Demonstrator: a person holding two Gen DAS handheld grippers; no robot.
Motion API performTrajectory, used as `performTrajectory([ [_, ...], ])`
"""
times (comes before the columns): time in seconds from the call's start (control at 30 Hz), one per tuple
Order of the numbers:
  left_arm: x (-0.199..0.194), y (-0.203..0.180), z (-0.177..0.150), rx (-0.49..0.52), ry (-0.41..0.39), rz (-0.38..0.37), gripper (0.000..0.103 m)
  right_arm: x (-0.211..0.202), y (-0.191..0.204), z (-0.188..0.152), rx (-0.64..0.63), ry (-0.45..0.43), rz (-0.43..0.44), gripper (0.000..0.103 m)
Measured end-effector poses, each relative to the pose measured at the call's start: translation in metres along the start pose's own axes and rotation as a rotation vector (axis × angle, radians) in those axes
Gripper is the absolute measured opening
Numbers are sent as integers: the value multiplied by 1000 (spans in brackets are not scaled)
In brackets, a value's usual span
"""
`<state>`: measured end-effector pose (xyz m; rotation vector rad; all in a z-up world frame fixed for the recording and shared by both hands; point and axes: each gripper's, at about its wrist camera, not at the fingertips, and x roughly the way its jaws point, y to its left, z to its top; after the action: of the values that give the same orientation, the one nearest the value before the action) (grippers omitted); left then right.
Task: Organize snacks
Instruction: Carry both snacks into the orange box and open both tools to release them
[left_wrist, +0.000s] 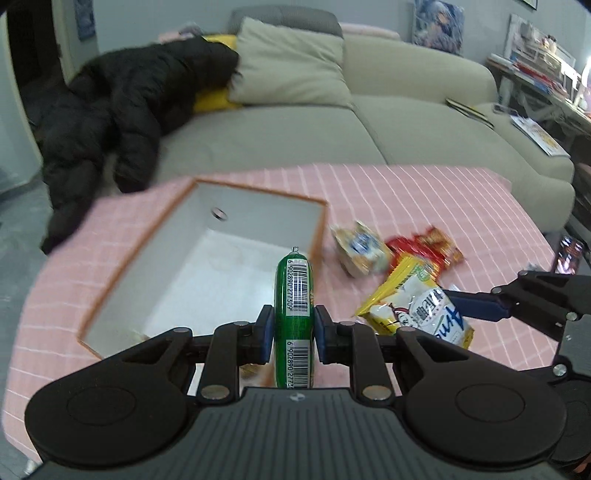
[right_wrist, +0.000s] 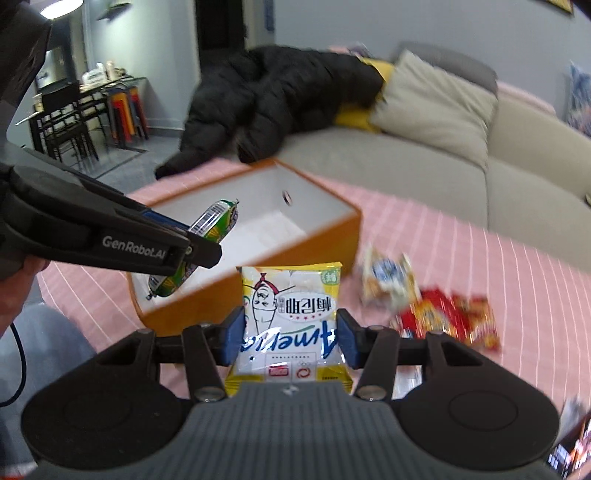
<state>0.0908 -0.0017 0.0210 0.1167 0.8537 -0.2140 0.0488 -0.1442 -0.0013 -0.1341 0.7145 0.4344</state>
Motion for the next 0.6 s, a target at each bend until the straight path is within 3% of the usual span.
performTrajectory([
  [0.27,-5,41,17,-12,-18,76,24,14,30,47,-87,-57,45,50],
  [0.6,39,84,12,-64,147,82,24,86,69,86,-242,26,90,50],
])
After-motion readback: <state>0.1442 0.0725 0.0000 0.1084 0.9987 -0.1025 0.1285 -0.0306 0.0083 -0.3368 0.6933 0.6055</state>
